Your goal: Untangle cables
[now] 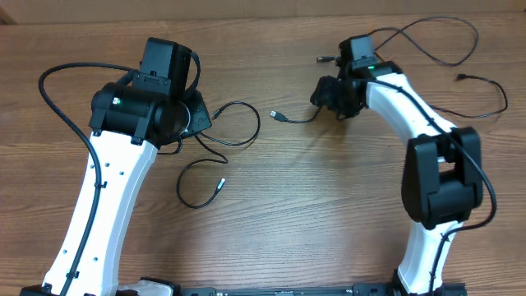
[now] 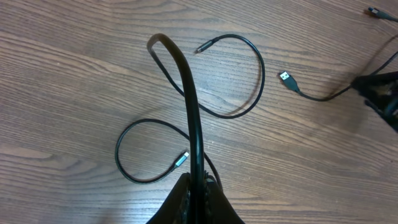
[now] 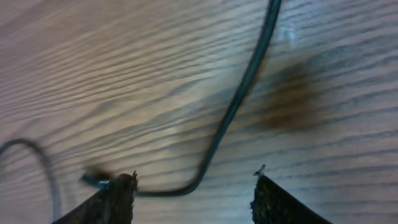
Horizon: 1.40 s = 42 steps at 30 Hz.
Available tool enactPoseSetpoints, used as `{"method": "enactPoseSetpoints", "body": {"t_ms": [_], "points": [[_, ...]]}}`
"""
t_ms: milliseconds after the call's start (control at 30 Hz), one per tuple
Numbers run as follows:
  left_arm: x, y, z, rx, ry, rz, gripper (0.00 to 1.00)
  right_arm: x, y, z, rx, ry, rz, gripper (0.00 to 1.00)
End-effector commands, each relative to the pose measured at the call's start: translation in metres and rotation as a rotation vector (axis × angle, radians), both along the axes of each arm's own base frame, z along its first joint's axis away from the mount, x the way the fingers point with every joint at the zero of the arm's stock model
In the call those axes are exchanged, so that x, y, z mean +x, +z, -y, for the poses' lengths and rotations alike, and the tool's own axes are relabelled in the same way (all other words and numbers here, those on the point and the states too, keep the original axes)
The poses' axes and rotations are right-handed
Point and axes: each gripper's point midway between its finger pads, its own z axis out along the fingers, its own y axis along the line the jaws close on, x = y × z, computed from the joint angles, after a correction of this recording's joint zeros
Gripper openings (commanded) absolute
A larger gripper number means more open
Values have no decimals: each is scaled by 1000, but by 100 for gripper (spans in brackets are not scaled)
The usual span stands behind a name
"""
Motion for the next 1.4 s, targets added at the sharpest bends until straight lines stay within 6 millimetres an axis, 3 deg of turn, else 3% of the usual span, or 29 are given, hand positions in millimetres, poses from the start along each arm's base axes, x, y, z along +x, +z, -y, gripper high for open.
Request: {"method": "enactPoseSetpoints", "body": {"t_ms": [0,100,200,267,400,533,767,867,1000,1167,1367], "points": [[0,0,2,2,-16,-1,8,2,-18,9,-79,-91,-12,59],[0,0,2,2,-16,-2,8,6,-25,3,-77,-81,-2,59],[0,1,2,1,-16,-1,8,8,-28,1,-74,-79,5,40],[0,0,2,2,-16,-4,8,10,-28,1,-73,-79,13,32],[0,0,2,2,-16,-4,8,12,-28,4,-94,-88,21,32],[-1,0,2,3,-16,-7,8,10,-31,10,-124,-94,16,39],[-1,0,2,2,-16,-5,8,10,-43,8,-128,-90,0,40],[-1,0,2,3,-16,-9,7,8,-51,8,-132,-89,-13,30],[-1,0,1,3,-16,-8,8,12,-50,8,-128,-90,0,4],[-1,0,1,3,-16,-8,8,30,-15,11,-111,-104,64,4],[0,0,2,2,-16,-3,8,53,79,14,-178,114,263,4]]}}
